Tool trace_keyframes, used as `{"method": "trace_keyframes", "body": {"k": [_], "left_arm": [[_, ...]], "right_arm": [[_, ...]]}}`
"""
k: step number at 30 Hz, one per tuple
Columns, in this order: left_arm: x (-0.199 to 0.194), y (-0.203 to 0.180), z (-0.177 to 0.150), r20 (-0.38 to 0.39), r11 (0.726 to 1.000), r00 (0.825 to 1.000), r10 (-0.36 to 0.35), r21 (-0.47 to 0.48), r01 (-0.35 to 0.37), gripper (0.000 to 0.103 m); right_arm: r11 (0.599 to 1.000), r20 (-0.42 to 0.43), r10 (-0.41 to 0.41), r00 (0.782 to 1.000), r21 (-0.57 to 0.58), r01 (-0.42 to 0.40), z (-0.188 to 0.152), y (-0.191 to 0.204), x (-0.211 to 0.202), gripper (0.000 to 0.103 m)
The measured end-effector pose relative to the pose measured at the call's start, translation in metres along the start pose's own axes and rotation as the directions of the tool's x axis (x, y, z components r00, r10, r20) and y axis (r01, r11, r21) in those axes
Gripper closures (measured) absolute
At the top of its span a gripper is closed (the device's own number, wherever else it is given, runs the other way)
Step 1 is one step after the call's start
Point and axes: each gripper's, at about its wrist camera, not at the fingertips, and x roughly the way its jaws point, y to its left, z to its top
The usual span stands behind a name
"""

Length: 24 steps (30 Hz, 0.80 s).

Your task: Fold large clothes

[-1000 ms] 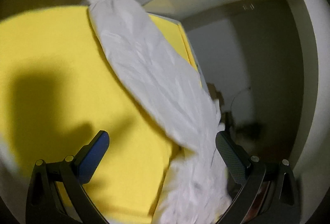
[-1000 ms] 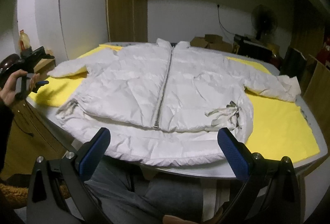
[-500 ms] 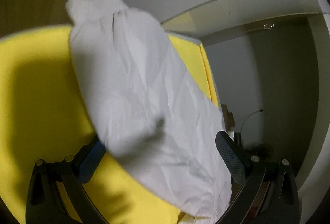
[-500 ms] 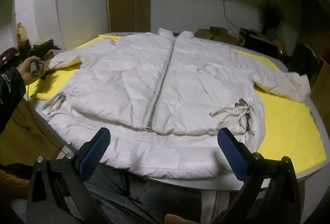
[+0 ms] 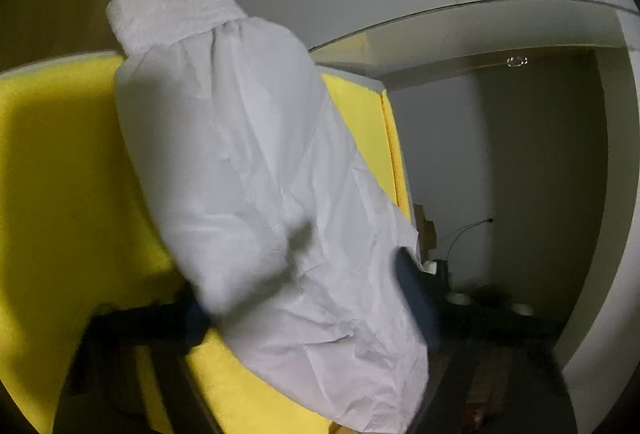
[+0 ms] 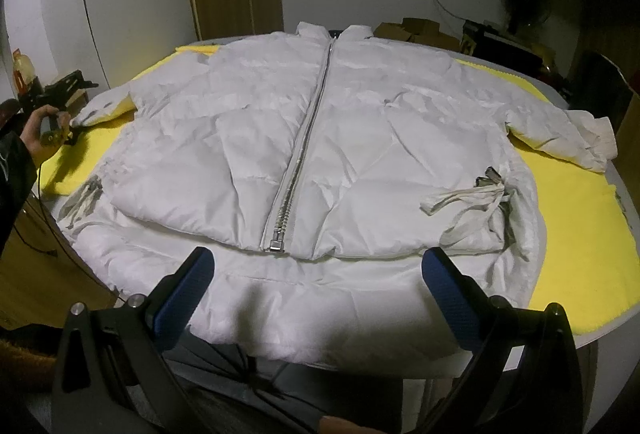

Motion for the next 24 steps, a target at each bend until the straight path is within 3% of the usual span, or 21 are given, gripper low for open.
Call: {"method": "trace_keyframes", "body": {"k": [3,4,7,10,13,16,19,24], "left_arm": [[0.002,0.007,0.007,0.007,1.000,1.000,0.028,0.001,-0.028,0.084],[0.002,0.008,0.008,0.011,0.999,0.999,0.032,0.008,-0.032,0.089],[0.002,0.007,0.012,0.024,0.999,0.999,0.025,0.033,-0.025,0.094],[0.000,-0.007,0.011,0.054,0.990,0.996,0.069,0.118,-0.075,0.096],[-0.007,-0.035,0.007,0.118,0.956,0.988,0.103,0.261,-0.131,0.096],[-0.016,-0.068,-0.001,0.184,0.908,0.979,0.088,0.389,-0.155,0.096],[-0.023,-0.102,-0.005,0.232,0.863,0.971,0.057,0.478,-0.164,0.097],[-0.024,-0.154,-0.015,0.260,0.805,0.965,0.032,0.565,-0.179,0.097]], "right_arm": [[1.000,-0.011,-0.003,1.000,-0.002,0.003,0.002,0.002,0.005,0.000],[1.000,-0.014,-0.003,1.000,-0.002,0.003,0.002,0.003,0.006,0.000],[1.000,-0.028,-0.005,1.000,-0.004,0.005,0.003,0.005,0.011,0.000],[1.000,-0.040,-0.009,0.999,-0.012,0.008,0.007,0.008,0.016,0.000],[1.000,-0.002,0.002,1.000,-0.004,-0.002,0.021,0.008,0.015,0.000],[0.997,0.073,0.040,0.997,0.064,-0.045,0.058,-0.002,0.013,0.000],[0.992,0.013,0.098,0.995,0.080,-0.099,0.115,0.003,0.043,0.000],[0.997,-0.023,0.007,1.000,-0.081,-0.009,0.215,0.083,0.128,0.000]]}}
